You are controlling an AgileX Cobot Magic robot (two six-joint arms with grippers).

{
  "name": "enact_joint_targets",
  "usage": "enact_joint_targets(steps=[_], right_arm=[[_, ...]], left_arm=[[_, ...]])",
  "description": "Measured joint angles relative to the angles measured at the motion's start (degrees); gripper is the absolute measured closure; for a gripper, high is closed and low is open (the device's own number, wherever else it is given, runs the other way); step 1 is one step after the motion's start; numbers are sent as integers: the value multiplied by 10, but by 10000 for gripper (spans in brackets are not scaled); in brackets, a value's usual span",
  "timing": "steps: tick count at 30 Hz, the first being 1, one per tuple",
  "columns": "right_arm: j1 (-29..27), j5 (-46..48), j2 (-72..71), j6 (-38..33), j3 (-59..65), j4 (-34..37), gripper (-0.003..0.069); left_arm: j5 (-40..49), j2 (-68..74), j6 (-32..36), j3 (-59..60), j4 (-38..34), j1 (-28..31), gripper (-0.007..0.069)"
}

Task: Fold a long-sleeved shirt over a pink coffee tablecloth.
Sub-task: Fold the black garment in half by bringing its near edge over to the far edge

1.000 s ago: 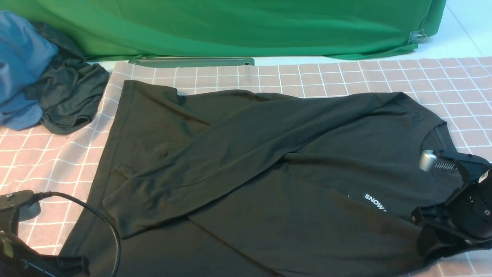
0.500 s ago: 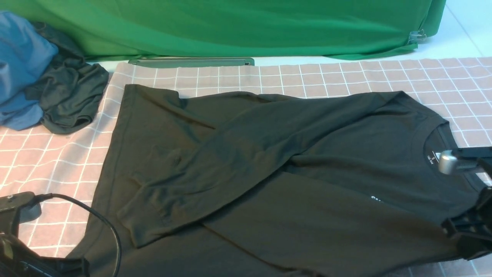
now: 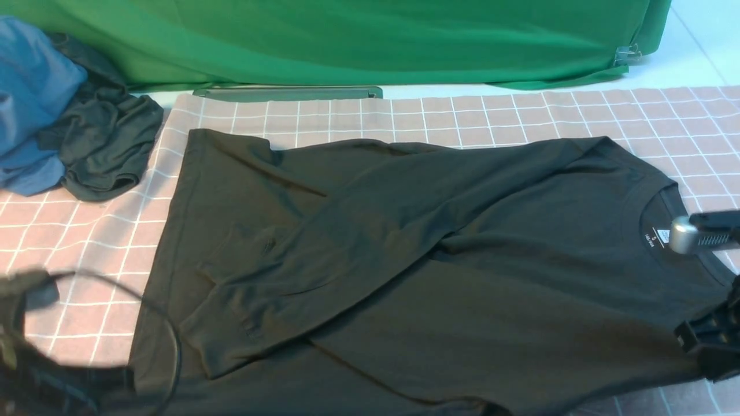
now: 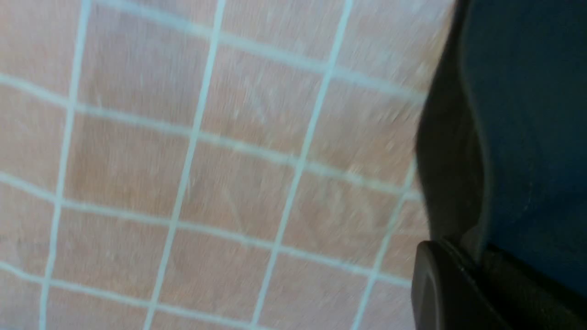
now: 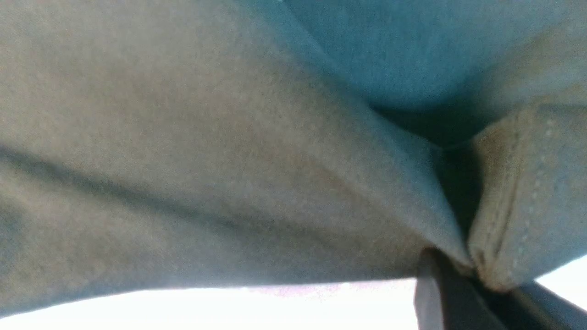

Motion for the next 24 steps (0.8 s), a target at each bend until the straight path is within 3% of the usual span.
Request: enact_joint_targets(steps=[16,24], right_arm=[[0,78,108,1,-239,-8,592],[0,111,269,5,-462,-10,592]], left_arm=[[-4,206,1,-308,21,7,594],[7,380,29,-524,-15,64,594]])
